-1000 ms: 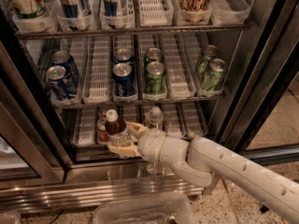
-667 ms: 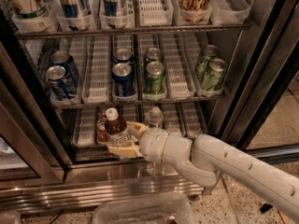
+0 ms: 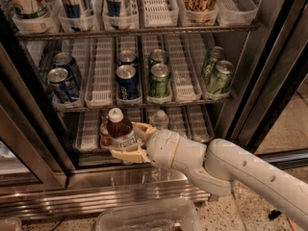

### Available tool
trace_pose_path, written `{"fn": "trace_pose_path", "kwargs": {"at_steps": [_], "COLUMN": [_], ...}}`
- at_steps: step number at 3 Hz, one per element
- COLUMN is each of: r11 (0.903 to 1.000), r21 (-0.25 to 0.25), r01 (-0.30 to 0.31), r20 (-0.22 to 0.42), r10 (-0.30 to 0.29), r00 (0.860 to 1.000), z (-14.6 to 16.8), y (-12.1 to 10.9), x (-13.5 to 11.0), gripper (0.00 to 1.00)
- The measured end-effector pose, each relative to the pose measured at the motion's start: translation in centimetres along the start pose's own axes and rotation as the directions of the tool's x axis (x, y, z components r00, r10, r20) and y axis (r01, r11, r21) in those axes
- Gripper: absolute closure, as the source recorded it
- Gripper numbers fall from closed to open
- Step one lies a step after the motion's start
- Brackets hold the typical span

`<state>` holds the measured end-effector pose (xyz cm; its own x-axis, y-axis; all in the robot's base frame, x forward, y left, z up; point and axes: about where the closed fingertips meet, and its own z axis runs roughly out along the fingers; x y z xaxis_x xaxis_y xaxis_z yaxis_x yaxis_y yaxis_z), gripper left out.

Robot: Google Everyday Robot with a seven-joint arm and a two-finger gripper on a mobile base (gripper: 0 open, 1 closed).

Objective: Pick blue plastic bottle from bottom shelf of fridge

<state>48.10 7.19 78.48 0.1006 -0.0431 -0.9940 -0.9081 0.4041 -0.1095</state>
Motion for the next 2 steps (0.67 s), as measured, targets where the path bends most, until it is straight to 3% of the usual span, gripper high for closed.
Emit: {"fn": "trace_pose_path", "kwargs": {"at_steps": [1, 2], "r11": [1.0000, 0.9999], "r21": [0.007, 0.008], "r01": [0.005, 0.006], "r20": [0.071, 0.076], "r10": [-0.005, -0.007], "r00": [0.997, 0.997], "z": [-0.71, -0.73], "y": [0.46, 0.50], "x": [-2.19, -2.41], "gripper": [1.00, 1.00]}}
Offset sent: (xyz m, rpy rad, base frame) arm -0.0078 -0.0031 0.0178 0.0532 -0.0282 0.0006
